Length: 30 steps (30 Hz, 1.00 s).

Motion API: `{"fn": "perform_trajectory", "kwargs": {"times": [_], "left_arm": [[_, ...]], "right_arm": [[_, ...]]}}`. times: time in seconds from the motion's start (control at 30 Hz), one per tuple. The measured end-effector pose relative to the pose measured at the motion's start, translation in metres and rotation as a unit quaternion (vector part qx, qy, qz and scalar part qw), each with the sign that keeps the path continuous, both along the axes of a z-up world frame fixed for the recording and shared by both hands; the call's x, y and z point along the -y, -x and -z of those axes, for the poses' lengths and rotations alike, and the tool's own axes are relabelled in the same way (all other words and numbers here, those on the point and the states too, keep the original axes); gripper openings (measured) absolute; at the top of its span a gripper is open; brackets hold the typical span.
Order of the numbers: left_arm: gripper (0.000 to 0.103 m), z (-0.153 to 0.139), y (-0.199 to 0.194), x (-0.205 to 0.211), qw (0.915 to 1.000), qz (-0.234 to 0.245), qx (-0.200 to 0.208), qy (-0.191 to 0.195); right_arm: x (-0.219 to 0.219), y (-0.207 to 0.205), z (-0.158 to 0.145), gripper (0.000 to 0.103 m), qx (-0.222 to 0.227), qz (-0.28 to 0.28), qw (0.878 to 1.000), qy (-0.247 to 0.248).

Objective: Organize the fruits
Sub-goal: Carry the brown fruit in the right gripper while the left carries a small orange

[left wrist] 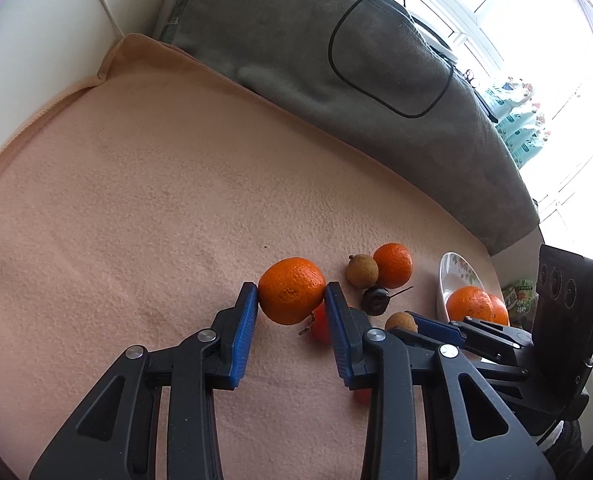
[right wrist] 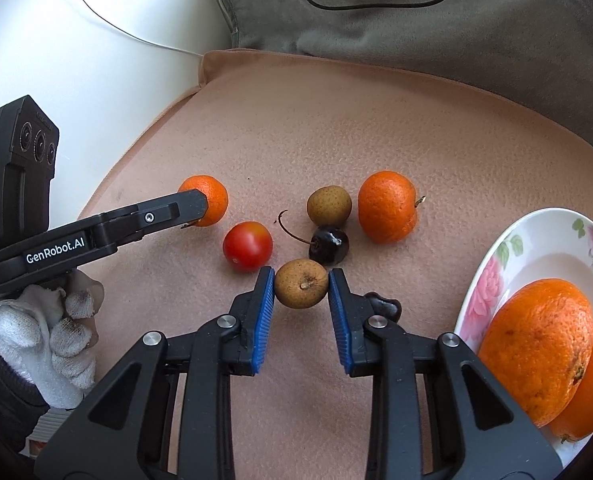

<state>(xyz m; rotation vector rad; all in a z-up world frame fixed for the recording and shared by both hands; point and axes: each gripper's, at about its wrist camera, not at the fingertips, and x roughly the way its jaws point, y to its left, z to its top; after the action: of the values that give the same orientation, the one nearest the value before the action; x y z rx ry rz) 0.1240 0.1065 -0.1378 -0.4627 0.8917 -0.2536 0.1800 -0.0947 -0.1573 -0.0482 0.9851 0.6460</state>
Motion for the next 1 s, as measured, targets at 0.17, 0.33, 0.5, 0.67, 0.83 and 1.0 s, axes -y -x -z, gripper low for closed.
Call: {"fn": "perform_trajectory", "kwargs": {"times": [0.17, 0.33, 0.5, 0.67, 0.83, 1.0], "left_arm": [[0.033, -0.012, 0.004, 0.011, 0.9998, 0.005, 0.016, -0.010], [0.033, -0.022, 0.004, 0.019, 0.9994, 0.011, 0.030, -0.015], [0.033, -0.030, 0.002, 0.028, 0.9989, 0.019, 0.040, -0.016], [0.033, -0.038, 0.000, 0.040, 0.9983, 0.031, 0.047, -0.015], [0.033, -0.045, -0.004, 0.055, 0.9975, 0.043, 0.055, -0.010], [0.033, -0.051, -0.010, 0.078, 0.9960, 0.064, 0.062, -0.008]], "right_arm": [[0.006, 0.005, -0.007, 0.029, 0.005, -0.002, 1.000, -0.010], [0.009, 0.008, -0.014, 0.029, 0.014, -0.004, 1.000, -0.019], [0.016, 0.008, -0.025, 0.029, 0.023, -0.001, 0.999, -0.028], [0.030, 0.008, -0.037, 0.029, 0.027, 0.009, 0.999, -0.043], [0.048, 0.006, -0.047, 0.029, 0.035, 0.019, 0.998, -0.054], [0.073, 0.004, -0.056, 0.029, 0.042, 0.038, 0.996, -0.063]]}}
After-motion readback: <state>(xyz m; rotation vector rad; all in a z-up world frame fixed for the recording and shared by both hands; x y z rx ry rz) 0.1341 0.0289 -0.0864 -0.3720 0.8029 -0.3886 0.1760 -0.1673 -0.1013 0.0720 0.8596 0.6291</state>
